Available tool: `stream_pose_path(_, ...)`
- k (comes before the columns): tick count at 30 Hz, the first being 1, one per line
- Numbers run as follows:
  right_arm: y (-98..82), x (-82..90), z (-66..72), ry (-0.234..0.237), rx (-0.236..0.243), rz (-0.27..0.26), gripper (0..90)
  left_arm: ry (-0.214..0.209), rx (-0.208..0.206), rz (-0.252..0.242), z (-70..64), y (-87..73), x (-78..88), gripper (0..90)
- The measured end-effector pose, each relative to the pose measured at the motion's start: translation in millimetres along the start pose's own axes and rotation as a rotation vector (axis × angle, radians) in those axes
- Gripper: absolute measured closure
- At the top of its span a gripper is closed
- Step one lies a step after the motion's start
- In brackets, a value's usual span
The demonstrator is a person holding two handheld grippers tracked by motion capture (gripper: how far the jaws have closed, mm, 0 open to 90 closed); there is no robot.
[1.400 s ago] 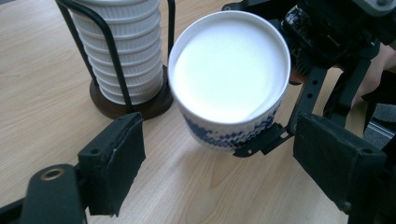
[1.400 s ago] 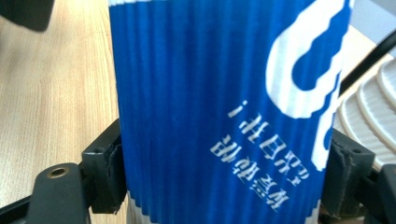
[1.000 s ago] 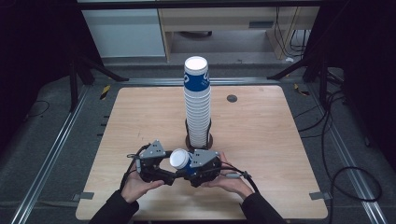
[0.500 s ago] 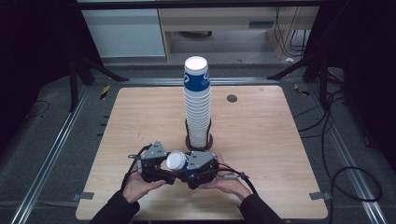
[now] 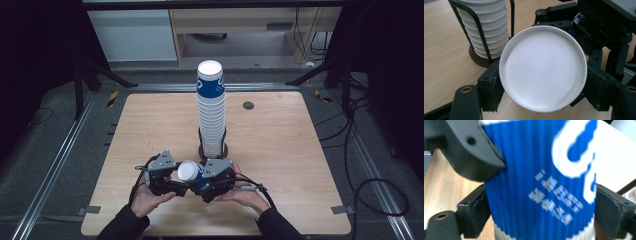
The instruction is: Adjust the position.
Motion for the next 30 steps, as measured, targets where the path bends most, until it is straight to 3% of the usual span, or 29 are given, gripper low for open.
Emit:
stream_pose_path(9, 3.6, 13.4, -8.1, -0.011, -0.022, -0.029, 8.4, 0.044, 0.017, -0.045, 14.7, 3.7, 15.1, 26.2)
stream_pose_path(14, 5.8, 27.6, -16.2, -0.005, -0.064, -0.067, 8.3, 0.038, 0.047, -0.081, 21.9, 3.5, 19.7, 26.2)
stream_pose_path(21, 2.6, 42.9, -19.8, 0.062, -0.145, -0.102, 6.8, -0.042, 0.077, -0.224, 21.8, 11.5, 27.7, 26.2)
stream_pose_path(25, 2.5, 42.1, -15.5, 0.101, -0.150, -0.105, 6.6, -0.063, 0.079, -0.255, 18.4, 15.0, 27.9, 26.2)
stream_pose_path(30, 5.6, 40.2, -7.5, 0.138, -0.141, -0.120, 6.7, -0.122, 0.060, -0.266, 5.8, 18.6, 23.6, 26.2)
Point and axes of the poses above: each handheld gripper's, and its own axes: x roughly backward along the jaws, y roughly out of its top, z roughly to its left, the point moved 10 cm from there along -x, roughly forward along the jaws, and after that the axes turned 11 degrees about -x, right-handed, at the moved point
